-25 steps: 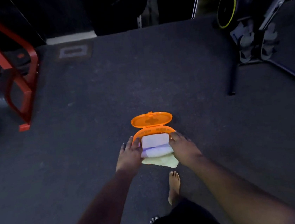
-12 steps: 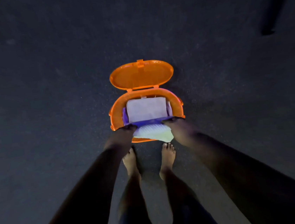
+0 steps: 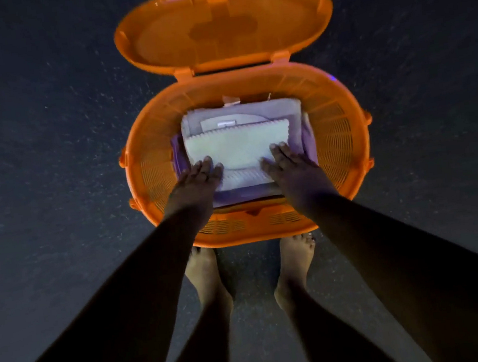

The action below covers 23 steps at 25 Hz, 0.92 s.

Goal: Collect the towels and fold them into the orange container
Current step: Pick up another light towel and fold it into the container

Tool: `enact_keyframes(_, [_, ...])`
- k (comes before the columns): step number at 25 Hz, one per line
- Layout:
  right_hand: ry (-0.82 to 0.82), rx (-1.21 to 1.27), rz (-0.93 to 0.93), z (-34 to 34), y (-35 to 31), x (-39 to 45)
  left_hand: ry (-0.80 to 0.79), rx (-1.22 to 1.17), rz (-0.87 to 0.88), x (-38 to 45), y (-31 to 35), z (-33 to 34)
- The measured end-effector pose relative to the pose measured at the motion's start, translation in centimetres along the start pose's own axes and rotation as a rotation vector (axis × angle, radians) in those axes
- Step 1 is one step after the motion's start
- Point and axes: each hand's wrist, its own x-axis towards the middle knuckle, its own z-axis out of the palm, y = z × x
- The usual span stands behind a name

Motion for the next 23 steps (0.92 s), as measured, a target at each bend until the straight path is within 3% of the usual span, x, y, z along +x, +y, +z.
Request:
enact_keyframes(6, [0.366,0.051,0.128,-1.5,-1.3,1.6,0.255,-0.216,-0.078,1.0,1.3,-0.5])
enact_keyframes(12, [0.39,0.111,0.352,2.3,-0.7,8.0,0.392,-0.08,-0.173,7.3,2.5,2.4])
enact_keyframes(16, [0.427,0.068,0.369,6.3,0.1,9.7,0.441,-0.011,-0.12,9.3,1.2,5.9])
enact_keyframes(23, [0.374,0.14,0.341,3.2,-0.4,8.0,0.464,-0.011,-0.126,7.4,1.5,3.4])
